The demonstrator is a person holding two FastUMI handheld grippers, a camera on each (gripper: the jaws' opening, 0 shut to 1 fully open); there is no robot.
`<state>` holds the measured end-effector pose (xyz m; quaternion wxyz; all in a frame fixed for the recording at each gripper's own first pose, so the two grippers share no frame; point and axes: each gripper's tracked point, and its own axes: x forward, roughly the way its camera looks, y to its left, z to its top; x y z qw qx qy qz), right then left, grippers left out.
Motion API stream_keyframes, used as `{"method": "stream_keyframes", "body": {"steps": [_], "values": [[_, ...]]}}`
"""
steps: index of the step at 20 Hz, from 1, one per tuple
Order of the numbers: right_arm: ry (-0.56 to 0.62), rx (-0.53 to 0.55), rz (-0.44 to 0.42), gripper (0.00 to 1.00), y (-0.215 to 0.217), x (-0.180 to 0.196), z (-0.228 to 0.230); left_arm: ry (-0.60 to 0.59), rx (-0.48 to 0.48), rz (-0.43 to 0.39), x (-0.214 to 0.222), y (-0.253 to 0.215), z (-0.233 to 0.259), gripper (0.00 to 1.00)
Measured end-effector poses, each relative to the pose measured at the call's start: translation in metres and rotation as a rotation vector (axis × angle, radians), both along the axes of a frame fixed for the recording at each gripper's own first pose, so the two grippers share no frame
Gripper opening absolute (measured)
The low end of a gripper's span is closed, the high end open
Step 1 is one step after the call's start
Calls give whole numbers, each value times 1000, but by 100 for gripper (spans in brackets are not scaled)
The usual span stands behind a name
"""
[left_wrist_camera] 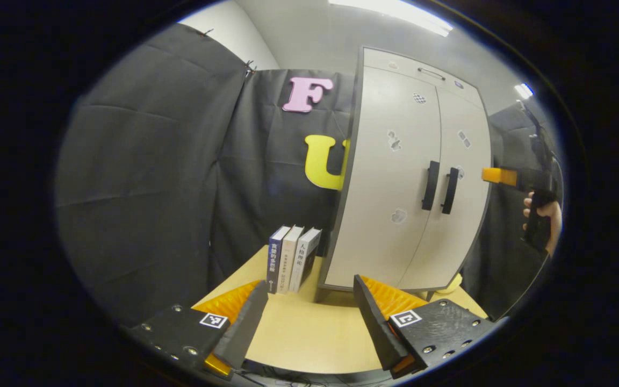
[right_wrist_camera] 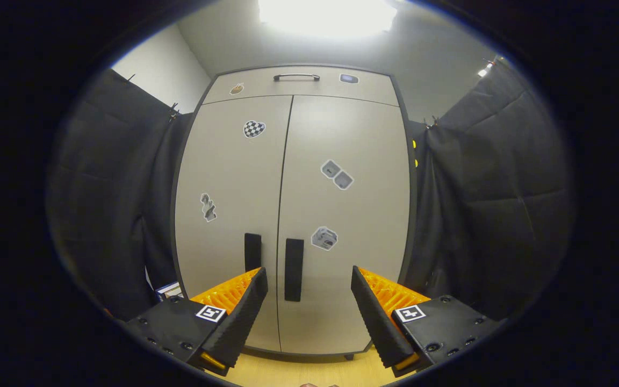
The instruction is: Open the right door of the double-door shoe cabinet with the right hand, and open the left door with the left hand.
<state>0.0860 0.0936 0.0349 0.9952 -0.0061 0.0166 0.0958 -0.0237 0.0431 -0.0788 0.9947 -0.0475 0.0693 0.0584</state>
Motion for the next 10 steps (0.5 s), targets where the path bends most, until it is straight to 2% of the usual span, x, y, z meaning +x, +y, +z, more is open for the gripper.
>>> {"method": "stream_keyframes", "body": {"steps": [5, 10], "values": [[20, 11, -1, 97, 29, 52, -3, 35, -48, 44, -7, 18, -14, 93], [89, 7, -56, 98, 26, 93, -36, 64, -54, 86, -14, 41, -22, 94]]}}
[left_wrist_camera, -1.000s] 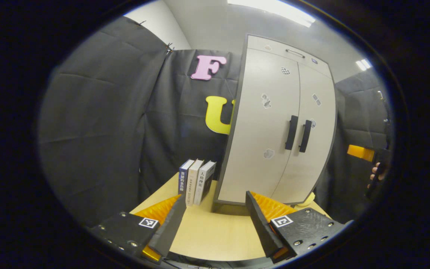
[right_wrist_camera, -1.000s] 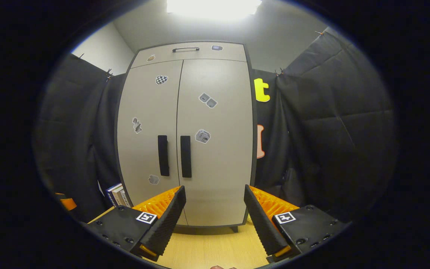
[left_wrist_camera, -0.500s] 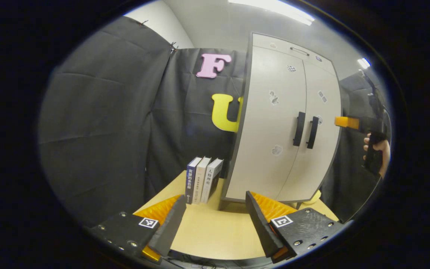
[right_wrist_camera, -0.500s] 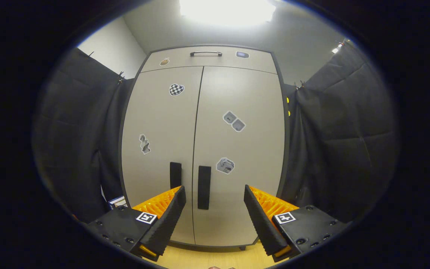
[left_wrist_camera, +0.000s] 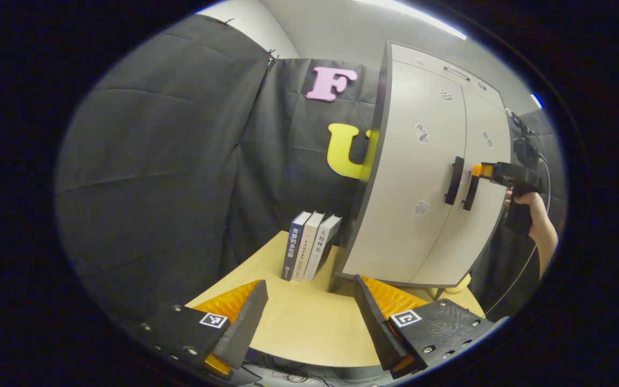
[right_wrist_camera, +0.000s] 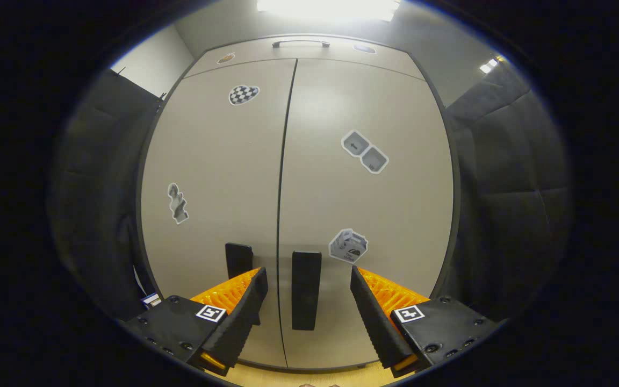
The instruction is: Open the right door of the double-door shoe cabinet with the right hand, and open the left door with the left hand.
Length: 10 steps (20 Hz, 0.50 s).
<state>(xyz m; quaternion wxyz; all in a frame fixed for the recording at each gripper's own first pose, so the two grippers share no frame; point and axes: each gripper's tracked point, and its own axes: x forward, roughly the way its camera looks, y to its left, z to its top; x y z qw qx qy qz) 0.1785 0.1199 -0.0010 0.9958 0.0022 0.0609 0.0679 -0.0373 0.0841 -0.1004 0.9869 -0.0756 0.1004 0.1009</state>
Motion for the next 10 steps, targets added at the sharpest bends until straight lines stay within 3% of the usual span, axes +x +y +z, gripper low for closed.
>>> {"method": "stream_keyframes", "body": {"steps": [5, 8, 9, 10], "values": [[106, 57, 8, 98, 5, 23, -32, 14, 10, 9, -2, 5, 0, 93], [113, 43, 10, 93, 5, 32, -36, 16, 34, 9, -4, 1, -2, 94], [108, 43, 13, 77, 6, 34, -35, 25, 46, 14, -3, 2, -5, 94], [115, 53, 28, 73, 9, 35, -35, 40, 51, 15, -4, 0, -9, 93]]}}
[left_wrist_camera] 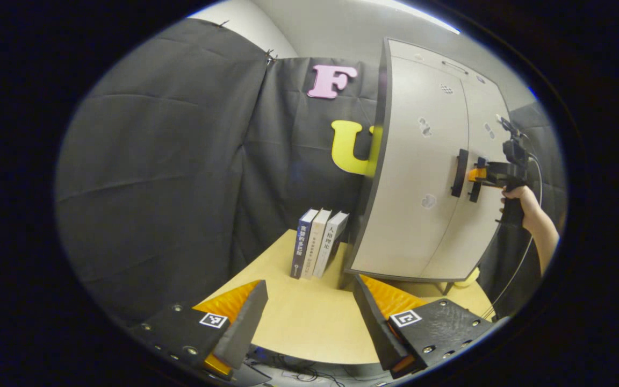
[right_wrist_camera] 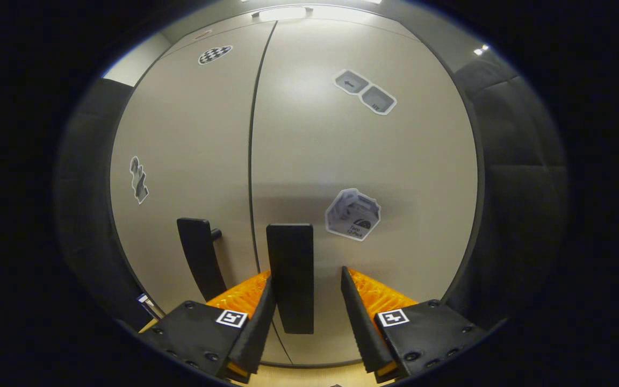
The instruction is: Open the right door of the double-door shoe cabinet with the right hand, and open the left door with the left hand.
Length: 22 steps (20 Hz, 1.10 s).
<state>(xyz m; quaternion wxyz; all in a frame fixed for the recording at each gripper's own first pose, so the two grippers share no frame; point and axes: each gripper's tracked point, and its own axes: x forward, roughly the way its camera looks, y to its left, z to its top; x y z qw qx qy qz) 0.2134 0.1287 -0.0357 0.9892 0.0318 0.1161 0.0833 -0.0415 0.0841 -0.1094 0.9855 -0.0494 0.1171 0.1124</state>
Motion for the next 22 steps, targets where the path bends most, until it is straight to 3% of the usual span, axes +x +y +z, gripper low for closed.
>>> {"method": "stream_keyframes", "body": {"steps": [1, 2, 3, 5, 9, 11, 16, 22], "values": [[5, 19, 20, 63, 5, -2, 1, 17, -4, -7, 1, -3, -3, 93], [18, 26, 32, 61, 10, -2, -1, 15, -7, -16, 0, -8, -3, 94], [14, 19, 34, 37, 8, -3, 2, 1, -4, -22, 1, -11, 2, 94], [8, 6, 41, 37, 8, -4, -1, -11, 10, -27, -2, -13, 7, 93], [5, 55, 78, 17, 9, -4, -1, -15, 22, -42, -7, -21, 6, 94], [6, 21, 98, 7, 8, -10, 0, -12, 26, -51, -12, -25, 5, 94], [-9, 39, 118, 4, 7, -10, 0, -19, 61, -76, -19, -35, 10, 93], [-19, 49, 145, 7, 5, -15, 3, -35, 87, -106, -32, -50, 16, 94]]}}
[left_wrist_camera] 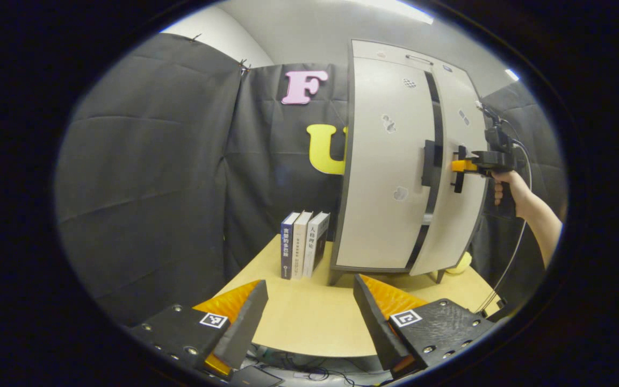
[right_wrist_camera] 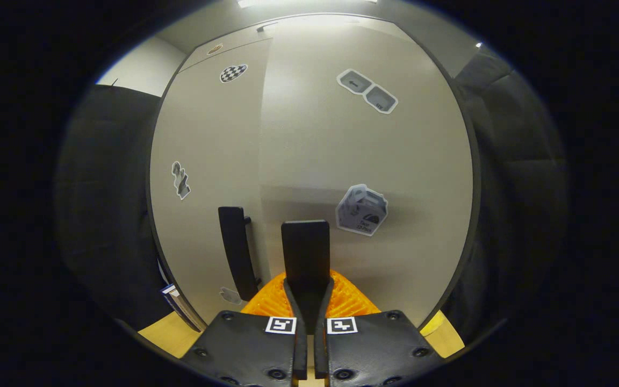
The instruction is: Open the right door of the double-door shoe cabinet with the right hand, and open the left door with the left hand.
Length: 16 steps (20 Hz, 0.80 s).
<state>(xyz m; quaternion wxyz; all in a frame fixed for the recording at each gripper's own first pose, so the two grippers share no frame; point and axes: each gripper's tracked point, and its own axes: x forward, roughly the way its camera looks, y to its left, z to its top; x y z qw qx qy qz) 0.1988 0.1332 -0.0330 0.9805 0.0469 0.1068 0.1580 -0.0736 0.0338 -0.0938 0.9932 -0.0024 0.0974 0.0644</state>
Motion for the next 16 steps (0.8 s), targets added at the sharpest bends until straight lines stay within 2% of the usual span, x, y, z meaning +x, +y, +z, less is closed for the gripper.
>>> {"method": "stream_keyframes", "body": {"steps": [1, 2, 7, 8, 13, 16], "values": [[-1, 0, 2, 4, -3, -3, 1, 2, 1, -5, -1, -2, 0, 93], [-1, -1, 1, 7, -4, -5, 1, 3, 4, -9, -2, -4, -1, 93], [3, -1, 15, 7, -8, -7, 2, 7, 10, -16, -4, -4, -3, 93], [6, 0, 16, 4, -7, -7, 4, 8, 10, -18, -3, -5, -3, 94], [-1, -9, 8, 7, -9, -7, 8, 3, 19, -33, -3, -7, 0, 93], [3, -6, -7, 4, -12, -8, 8, -2, 26, -43, -1, -11, 2, 94]]}}
